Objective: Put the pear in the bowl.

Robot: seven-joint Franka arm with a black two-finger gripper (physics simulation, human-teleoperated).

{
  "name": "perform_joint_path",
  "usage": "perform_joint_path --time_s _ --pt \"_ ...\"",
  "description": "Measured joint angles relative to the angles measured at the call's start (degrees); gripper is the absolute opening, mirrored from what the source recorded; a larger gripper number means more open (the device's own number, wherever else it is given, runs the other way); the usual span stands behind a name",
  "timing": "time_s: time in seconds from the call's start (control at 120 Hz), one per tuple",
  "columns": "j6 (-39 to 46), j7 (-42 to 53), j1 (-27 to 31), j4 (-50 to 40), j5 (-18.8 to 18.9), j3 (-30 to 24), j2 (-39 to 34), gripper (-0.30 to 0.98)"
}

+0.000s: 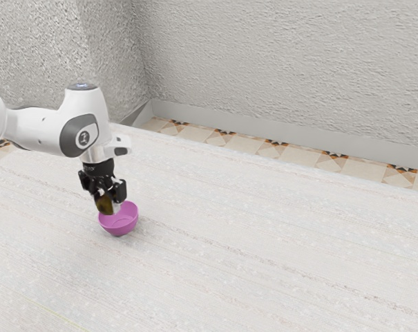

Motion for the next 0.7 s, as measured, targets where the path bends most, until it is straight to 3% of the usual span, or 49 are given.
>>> perform_joint_path --time_s 0.175,0.342,0.508,0.7 --pt "-0.09 0.06 -0.05 0.16 -0.28 0.0 -0.1 0.58" --pt "-0.1 0.09 -2.91 2.46 -0.46 0.0 -5.54 0.64" --pt "-1.87 0.16 -4.58 10.11 -0.37 -0.09 -7.83 0.66" --pt "-10.9 -0.86 -5.16 22.01 -0.05 -0.14 -7.84 0.68"
